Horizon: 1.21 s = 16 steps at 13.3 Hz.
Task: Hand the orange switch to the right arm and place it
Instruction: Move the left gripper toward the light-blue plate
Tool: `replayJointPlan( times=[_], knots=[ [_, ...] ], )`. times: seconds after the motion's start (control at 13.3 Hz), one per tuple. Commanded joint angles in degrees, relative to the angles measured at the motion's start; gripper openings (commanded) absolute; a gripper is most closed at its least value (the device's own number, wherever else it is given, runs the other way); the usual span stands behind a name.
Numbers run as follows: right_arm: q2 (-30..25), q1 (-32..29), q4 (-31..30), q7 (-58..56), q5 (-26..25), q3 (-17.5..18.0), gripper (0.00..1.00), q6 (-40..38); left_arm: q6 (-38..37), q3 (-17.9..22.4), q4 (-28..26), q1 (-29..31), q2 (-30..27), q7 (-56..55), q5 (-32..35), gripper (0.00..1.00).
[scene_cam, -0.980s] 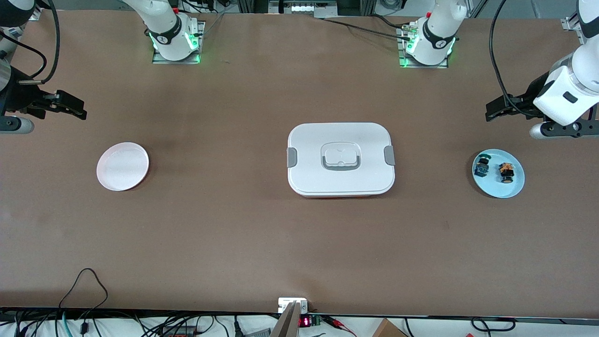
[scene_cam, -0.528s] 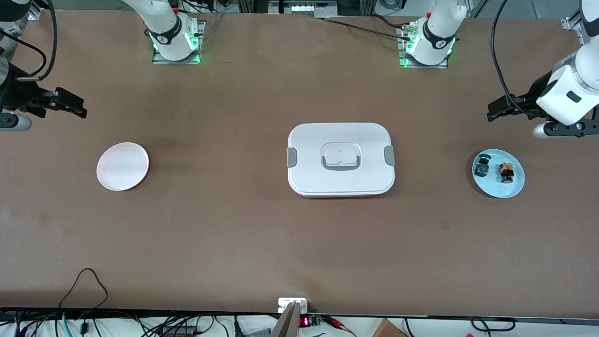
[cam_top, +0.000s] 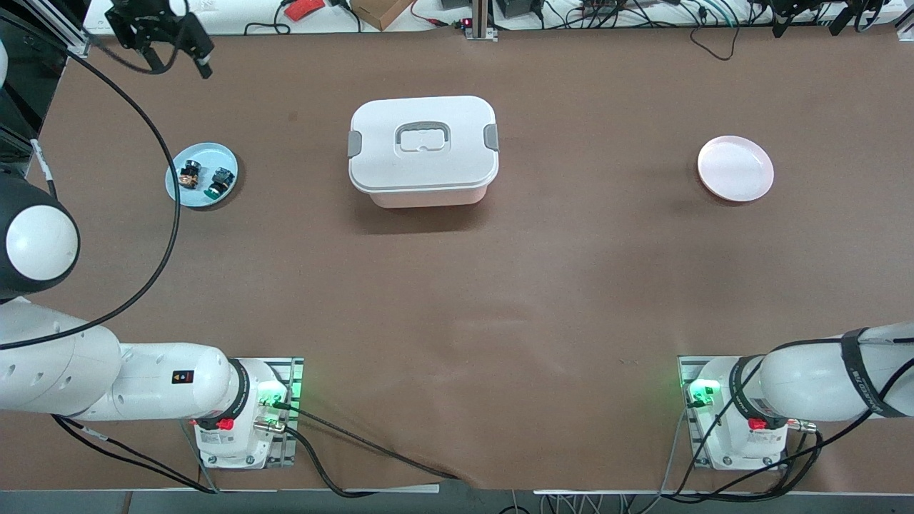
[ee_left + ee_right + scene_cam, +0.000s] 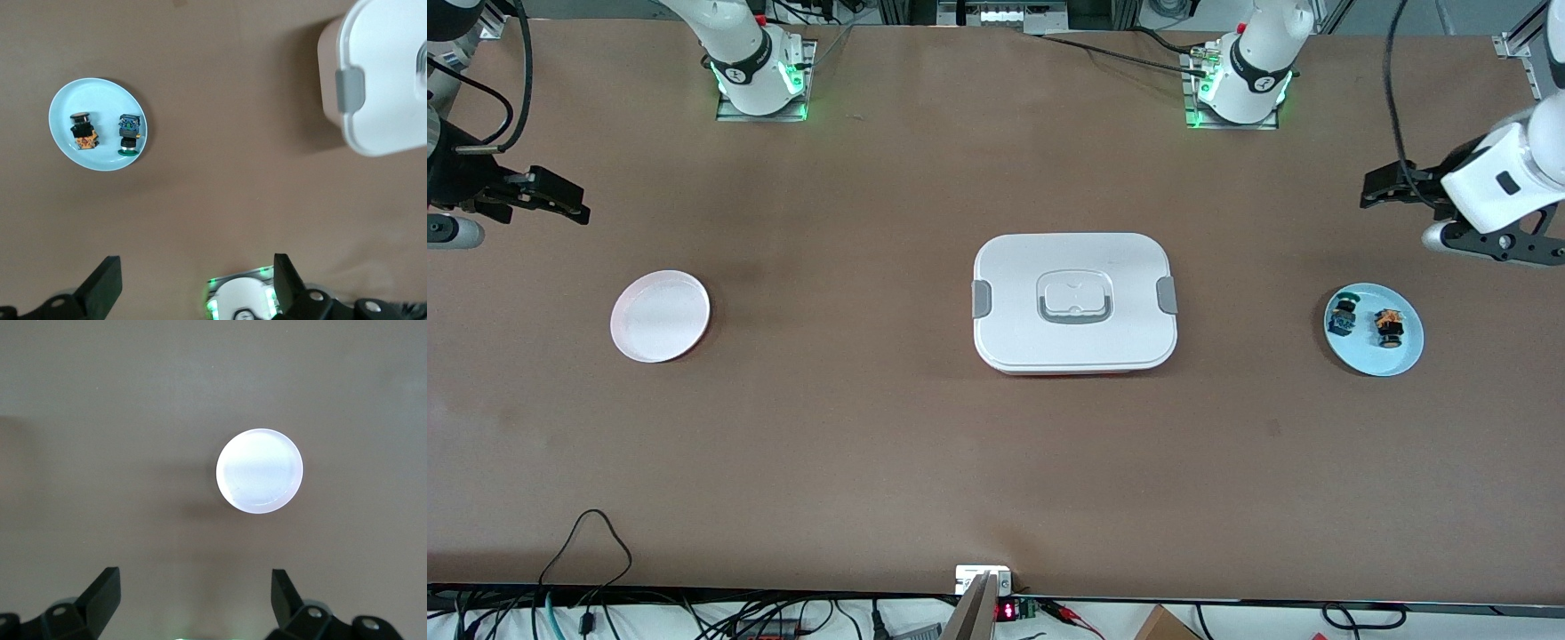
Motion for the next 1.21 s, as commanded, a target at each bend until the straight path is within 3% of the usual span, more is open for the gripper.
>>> replayJointPlan(
  times=[0.0, 0.15, 0.45, 0.75, 1.13],
  knots=[
    [-0.2, -0.32, -0.03, 0.02, -0.13, -0.09, 1.0, 0.09, 0.32, -0.04, -0.47, 3.64, 2.18, 14.5, 2.55, 1.0],
    [-0.2, -0.93, -0.2, 0.02, -0.14, -0.26, 1.0, -0.09, 3.12, -0.04, -2.57, 5.39, 3.84, 27.05, 6.42, 1.0],
    [-0.2, -0.76, -0.29, -0.24, -0.4, -0.09, 1.0, -0.35, 12.6, -0.04, -11.25, 12.86, 5.97, 47.03, 6.78, 1.0],
    [-0.2, -0.94, -0.29, -0.33, -0.49, -0.09, 1.0, -1.67, 34.2, -0.04, -22.24, 18.66, 6.57, 72.23, 6.88, 1.0],
    [-0.73, -1.81, -0.9, -0.16, -0.4, -0.35, 1.0, -1.32, 45.75, -0.39, -22.97, 21.48, 15.17, 88.71, 6.44, 1.0]
  ],
)
